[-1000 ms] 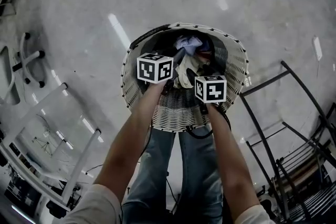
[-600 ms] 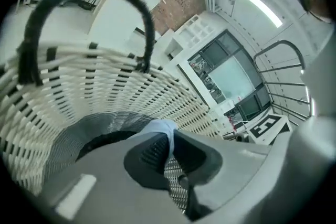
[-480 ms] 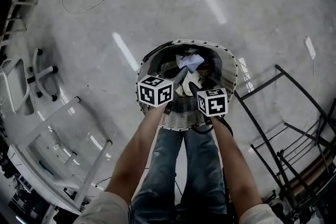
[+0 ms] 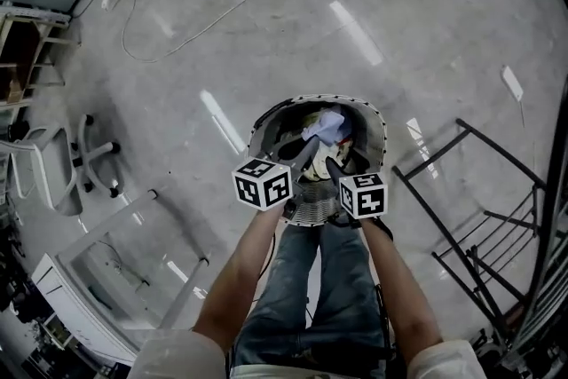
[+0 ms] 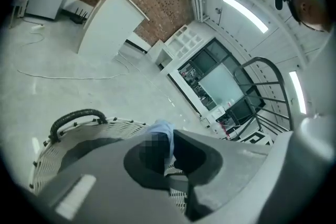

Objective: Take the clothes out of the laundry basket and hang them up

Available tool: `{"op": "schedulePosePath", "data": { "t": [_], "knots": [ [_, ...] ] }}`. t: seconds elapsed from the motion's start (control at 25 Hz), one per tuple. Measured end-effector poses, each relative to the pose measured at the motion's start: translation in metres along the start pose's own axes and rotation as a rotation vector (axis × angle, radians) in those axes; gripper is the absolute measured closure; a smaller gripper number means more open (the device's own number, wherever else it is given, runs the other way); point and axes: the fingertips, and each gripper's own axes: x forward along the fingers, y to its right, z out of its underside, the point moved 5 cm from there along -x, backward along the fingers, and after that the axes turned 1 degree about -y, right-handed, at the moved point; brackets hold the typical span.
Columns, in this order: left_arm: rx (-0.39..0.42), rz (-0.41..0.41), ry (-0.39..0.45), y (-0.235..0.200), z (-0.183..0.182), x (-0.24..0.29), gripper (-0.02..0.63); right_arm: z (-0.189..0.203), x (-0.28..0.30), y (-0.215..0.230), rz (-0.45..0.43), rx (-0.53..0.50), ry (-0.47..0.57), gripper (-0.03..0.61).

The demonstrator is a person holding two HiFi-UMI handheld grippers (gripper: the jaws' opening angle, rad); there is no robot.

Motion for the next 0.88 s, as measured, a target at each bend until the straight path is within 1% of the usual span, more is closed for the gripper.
{"op": "schedulePosePath", "data": {
  "t": [0.24, 0.44, 0.56, 0.72, 0.8, 0.88],
  "knots": [
    [0.035, 0.055, 0.020, 0.049, -0.023, -0.033, 0.598, -0.011, -0.032, -0.013, 0.005, 0.007, 0.050, 0.290],
    [0.066, 0.103, 0.019, 0.088, -0.041, -0.048, 0.598, -0.019, -0.055, -0.022, 0.021, 0.001, 0.078, 0.282],
    [0.077, 0.137, 0.023, 0.110, -0.050, -0.053, 0.598, -0.016, -0.059, -0.027, 0.046, -0.058, 0.060, 0.281],
    [0.074, 0.192, 0.044, 0.142, -0.070, -0.064, 0.598, -0.015, -0.056, -0.026, 0.089, -0.057, 0.057, 0.261],
    [0.084, 0.225, 0.051, 0.161, -0.080, -0.072, 0.598, -0.018, -0.057, -0.027, 0.115, -0.071, 0.069, 0.259],
    [0.096, 0.258, 0.058, 0.179, -0.090, -0.080, 0.598, -0.023, -0.059, -0.030, 0.123, -0.078, 0.076, 0.256]
  ]
}}
